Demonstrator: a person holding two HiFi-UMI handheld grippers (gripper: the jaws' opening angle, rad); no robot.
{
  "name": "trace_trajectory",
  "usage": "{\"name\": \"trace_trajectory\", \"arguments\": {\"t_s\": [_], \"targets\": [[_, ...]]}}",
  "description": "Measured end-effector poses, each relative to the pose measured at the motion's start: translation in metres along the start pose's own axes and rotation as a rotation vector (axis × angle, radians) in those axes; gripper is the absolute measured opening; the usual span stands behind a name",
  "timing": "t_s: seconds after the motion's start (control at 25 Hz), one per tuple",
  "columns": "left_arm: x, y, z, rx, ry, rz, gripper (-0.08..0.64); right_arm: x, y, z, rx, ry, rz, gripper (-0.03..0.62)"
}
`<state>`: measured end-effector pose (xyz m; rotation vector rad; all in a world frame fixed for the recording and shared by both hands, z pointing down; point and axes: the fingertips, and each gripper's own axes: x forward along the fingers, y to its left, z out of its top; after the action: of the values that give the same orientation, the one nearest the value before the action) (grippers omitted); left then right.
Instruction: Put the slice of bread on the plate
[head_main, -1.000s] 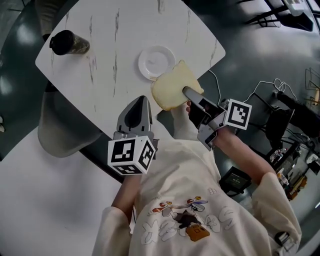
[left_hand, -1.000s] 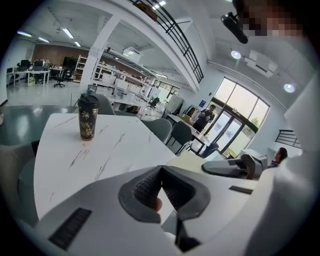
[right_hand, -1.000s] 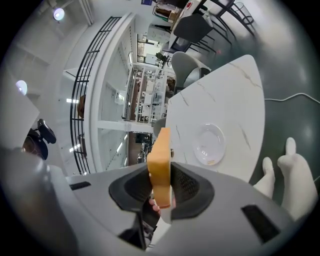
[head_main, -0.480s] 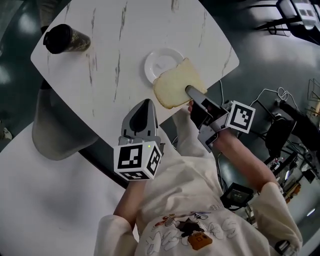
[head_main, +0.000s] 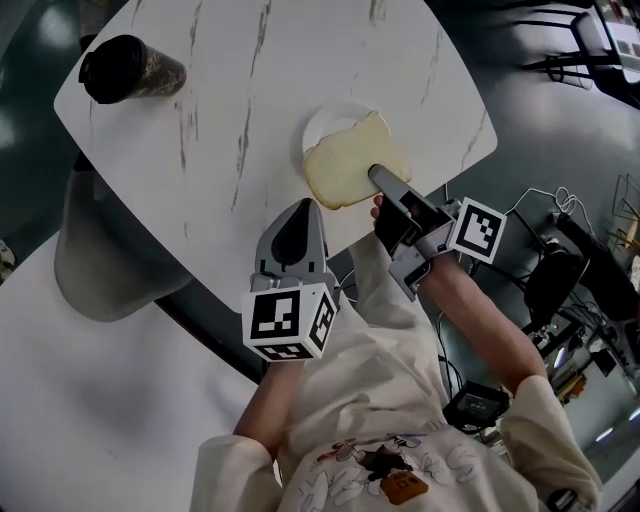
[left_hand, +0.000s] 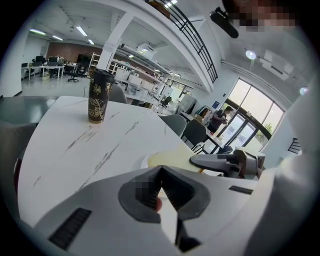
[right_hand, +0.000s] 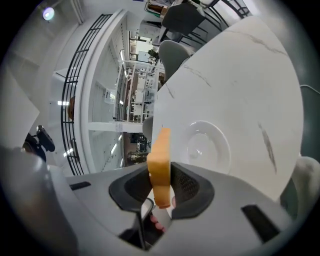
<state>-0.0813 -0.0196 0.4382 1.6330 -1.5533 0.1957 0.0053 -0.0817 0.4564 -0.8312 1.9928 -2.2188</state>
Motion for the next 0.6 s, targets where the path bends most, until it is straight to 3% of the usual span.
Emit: {"name": "trace_trajectory", "arguments": {"t_s": [0.16, 0.36, 0.6], "targets": [[0.006, 0.005, -0.005, -0.015, 0.024, 0.000, 0.006, 0.011, -0.008, 0.002, 0.014, -0.009, -0.024, 0.097], [0.048, 0.051, -0.006, -0.020, 0.039, -0.026, 0.006, 0.063, -0.038, 0.017, 0.020, -0.048, -0.050, 0.097], [0.048, 0.050, -0.010, -0.020, 0.056, -0.019, 0.006, 0.059, -0.046, 0.018, 0.016, -0.064, -0.074, 0.097]]}}
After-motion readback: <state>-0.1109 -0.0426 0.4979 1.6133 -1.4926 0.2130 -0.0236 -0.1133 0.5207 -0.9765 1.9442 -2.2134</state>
